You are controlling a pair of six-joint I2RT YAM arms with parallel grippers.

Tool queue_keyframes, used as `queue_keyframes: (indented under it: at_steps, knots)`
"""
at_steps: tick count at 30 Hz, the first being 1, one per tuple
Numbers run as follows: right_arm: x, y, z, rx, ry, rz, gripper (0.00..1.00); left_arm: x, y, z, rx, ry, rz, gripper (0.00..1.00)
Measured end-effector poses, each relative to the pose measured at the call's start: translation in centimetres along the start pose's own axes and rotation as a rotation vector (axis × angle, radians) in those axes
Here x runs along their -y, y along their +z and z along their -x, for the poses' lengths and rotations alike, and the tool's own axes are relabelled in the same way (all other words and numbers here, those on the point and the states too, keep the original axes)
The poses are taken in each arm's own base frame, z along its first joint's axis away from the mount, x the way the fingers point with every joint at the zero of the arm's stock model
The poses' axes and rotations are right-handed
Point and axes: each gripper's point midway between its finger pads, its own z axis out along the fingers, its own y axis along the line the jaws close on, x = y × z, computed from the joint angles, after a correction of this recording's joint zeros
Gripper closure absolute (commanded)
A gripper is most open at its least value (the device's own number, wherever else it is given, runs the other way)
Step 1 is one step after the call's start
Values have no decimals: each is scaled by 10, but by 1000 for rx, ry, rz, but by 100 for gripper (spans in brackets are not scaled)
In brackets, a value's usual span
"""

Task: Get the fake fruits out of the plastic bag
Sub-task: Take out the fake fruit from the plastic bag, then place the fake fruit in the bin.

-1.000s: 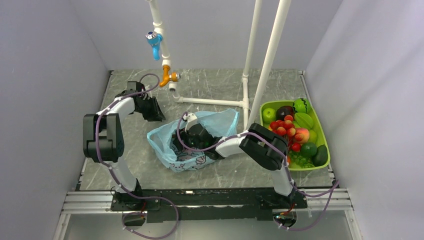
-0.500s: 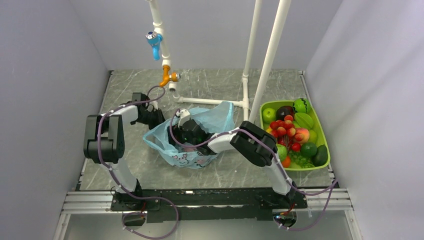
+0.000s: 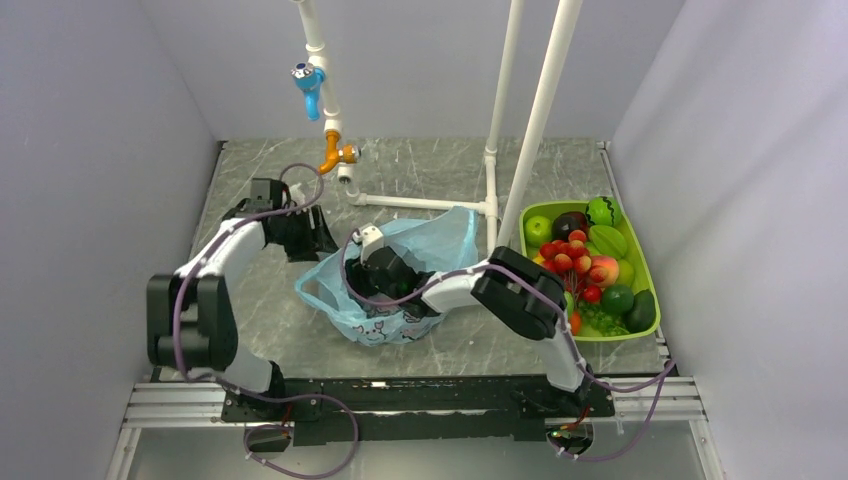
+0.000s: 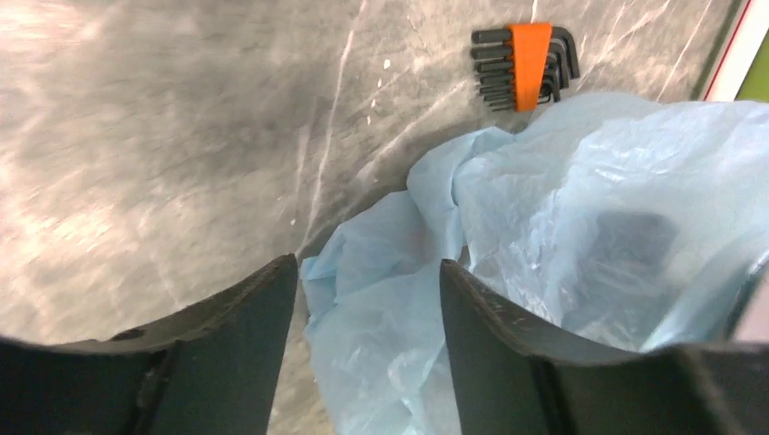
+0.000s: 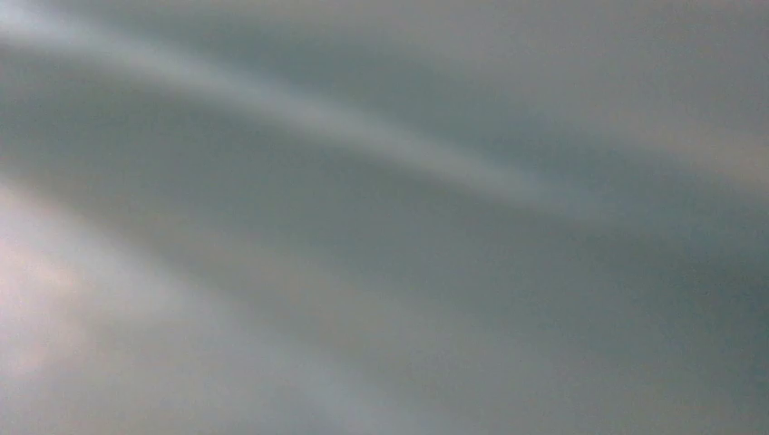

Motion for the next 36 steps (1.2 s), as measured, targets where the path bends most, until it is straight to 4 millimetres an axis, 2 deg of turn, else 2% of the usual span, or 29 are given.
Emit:
queue_keyframes:
  at_steps: [1,3,6,9,12,13,16,21,24,27,29,32,34,36]
  knots:
    - [1,-7,-1,-13,-12,-12,88,0,-9,4,37,14,24,19]
    - [4,-24,3,-28,-27,-36,92,3,-30,9,119,38,62,11]
    - [3,-48,26,-9,-27,-49,98,14,-61,10,240,63,71,5]
    - [0,-69,63,63,4,-39,100,25,-75,-8,307,56,11,1]
    - [4,-77,82,95,38,-46,100,23,-70,-40,296,10,-40,1]
    - [7,-80,82,82,46,-57,100,19,-67,-52,283,-10,-43,1]
    - [17,-87,68,-15,69,-112,98,13,-62,-69,264,-40,-41,1]
    - [27,-120,48,-189,96,-178,100,13,-60,-69,262,-63,-46,6]
    - [42,-147,37,-273,101,-265,100,12,-55,-65,257,-81,-47,6]
    - [59,-190,34,-317,97,-340,100,11,-53,-65,247,-91,-40,6]
    - [62,-220,48,-291,111,-353,100,11,-56,-63,248,-88,-29,5]
    - [65,-276,96,-127,177,-356,100,17,-69,-51,287,-53,-15,2]
    - [72,-313,121,-16,229,-370,100,23,-82,-43,331,-20,-16,1]
    - [84,-344,135,67,283,-417,100,31,-96,-39,375,17,-25,1]
